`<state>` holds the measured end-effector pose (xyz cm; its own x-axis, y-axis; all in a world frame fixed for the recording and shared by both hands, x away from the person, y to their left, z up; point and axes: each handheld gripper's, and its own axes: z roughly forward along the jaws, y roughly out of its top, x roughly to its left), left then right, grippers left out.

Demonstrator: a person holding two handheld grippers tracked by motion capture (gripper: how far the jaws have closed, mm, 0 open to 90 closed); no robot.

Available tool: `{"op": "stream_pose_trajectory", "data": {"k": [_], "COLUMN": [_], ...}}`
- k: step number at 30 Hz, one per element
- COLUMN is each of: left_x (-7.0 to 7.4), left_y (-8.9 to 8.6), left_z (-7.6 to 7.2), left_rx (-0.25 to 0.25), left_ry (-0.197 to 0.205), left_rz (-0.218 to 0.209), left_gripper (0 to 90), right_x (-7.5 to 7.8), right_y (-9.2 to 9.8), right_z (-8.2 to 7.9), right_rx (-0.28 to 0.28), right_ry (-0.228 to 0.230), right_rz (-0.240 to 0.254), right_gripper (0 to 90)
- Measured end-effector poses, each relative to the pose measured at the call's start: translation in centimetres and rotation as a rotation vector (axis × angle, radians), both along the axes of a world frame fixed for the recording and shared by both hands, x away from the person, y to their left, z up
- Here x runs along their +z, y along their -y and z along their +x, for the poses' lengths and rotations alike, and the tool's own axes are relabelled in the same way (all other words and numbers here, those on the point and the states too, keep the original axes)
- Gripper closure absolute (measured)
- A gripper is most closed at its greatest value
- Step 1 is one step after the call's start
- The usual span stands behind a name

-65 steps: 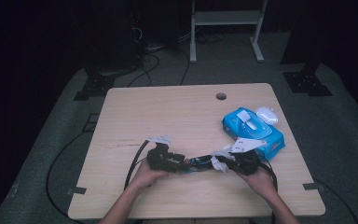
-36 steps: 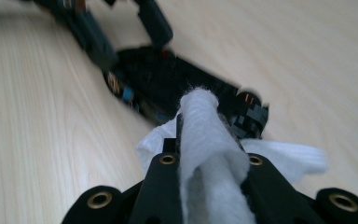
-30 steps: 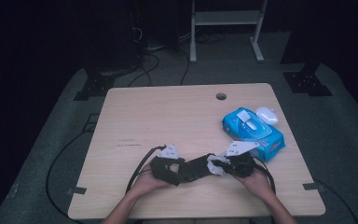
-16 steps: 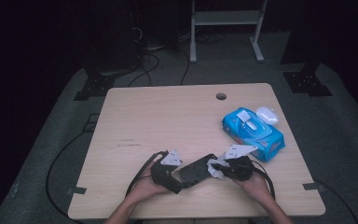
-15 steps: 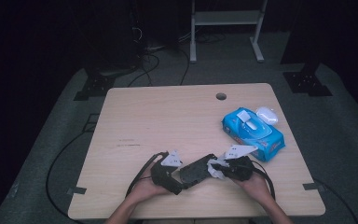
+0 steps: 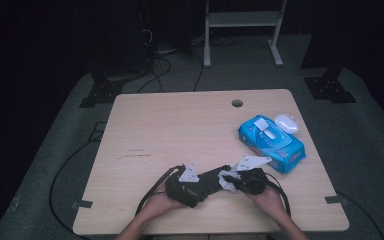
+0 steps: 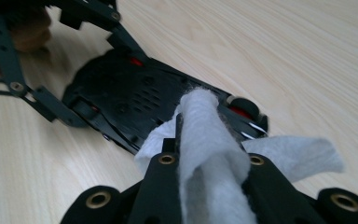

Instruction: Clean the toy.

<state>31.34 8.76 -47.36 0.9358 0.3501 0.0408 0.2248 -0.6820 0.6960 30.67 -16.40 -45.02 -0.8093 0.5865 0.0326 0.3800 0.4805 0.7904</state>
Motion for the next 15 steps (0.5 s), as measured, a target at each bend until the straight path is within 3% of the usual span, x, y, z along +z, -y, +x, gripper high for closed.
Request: {"op": "stream_pose_trajectory", "data": {"k": [5,8,10,12,15], "left_x": [-0.1,-0.1,-0.2,-0.2,-0.2], "left_y": [0.0,0.1,0.1,0.0,0.0], "left_z": [0.1,0.3,0.3,0.3,0.4], "left_rx": [0.005,0.001,-0.001,0.001,0.008], "left_ry": [0.000,0.004,0.006,0.004,0.001], "left_rz": [-0.018,-0.022,-0.018,-0.024,-0.031], "left_gripper": [23.6,23.6,23.6,23.6,23.7], "right_x": [-0.1,-0.4,-0.5,-0.5,-0.4], "right_y": [-2.8,-4.5,-5.6,-5.7,-4.0], "right_z": [-0.2,-0.7,-1.2,-1.3,-0.7], "right_rx": [0.061,0.119,0.149,0.151,0.081], "right_ry": [0.001,-0.016,0.002,0.012,0.051], "right_rz": [-0.003,0.028,0.028,0.019,-0.021], "right_gripper": [83.7,83.7,83.7,83.7,83.5]}}
